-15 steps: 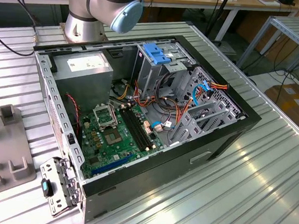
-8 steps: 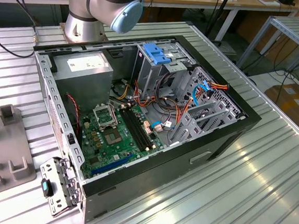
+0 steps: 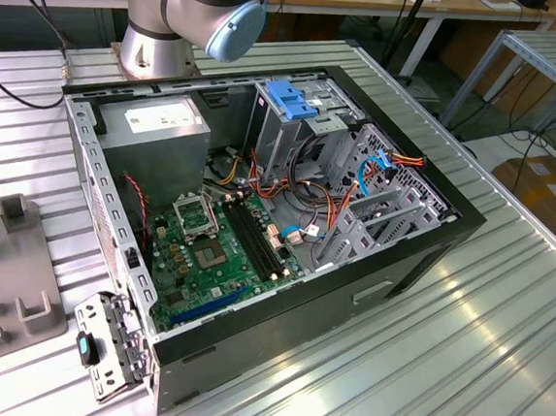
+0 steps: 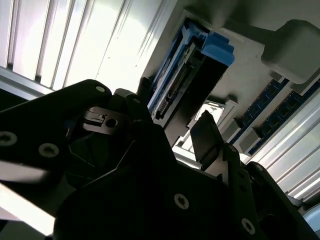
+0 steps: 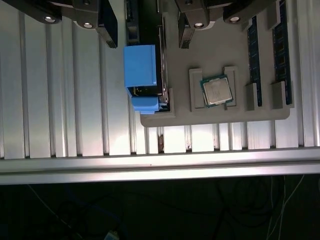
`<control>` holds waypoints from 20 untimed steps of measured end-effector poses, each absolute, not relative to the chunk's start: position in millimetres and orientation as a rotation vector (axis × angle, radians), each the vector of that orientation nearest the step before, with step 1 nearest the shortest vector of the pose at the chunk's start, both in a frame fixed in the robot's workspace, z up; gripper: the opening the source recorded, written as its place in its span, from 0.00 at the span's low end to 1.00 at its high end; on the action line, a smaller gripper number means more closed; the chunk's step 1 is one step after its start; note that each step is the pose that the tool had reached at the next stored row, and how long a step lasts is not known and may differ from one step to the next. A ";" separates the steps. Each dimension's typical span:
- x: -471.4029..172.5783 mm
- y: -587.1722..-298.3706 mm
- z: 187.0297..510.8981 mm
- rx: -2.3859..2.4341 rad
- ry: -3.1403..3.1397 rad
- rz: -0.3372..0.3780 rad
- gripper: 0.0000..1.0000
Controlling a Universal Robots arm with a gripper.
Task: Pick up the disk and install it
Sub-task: 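Pick up the disk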
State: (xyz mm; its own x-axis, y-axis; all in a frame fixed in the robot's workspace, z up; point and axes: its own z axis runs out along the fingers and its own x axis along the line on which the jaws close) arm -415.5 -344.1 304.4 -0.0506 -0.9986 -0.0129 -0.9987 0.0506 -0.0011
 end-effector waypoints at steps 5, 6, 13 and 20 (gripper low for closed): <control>-415.5 -341.8 303.6 -2.157 2.269 0.012 0.60; -415.5 -341.8 303.6 -2.157 2.269 0.013 0.60; -415.5 -341.6 303.7 -2.157 2.270 0.013 0.60; -415.5 -342.5 303.6 -2.157 2.269 0.013 0.60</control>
State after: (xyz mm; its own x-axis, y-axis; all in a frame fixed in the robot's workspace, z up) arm -415.5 -342.5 303.6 -0.0506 -0.9986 -0.0131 -0.9987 0.0506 -0.0014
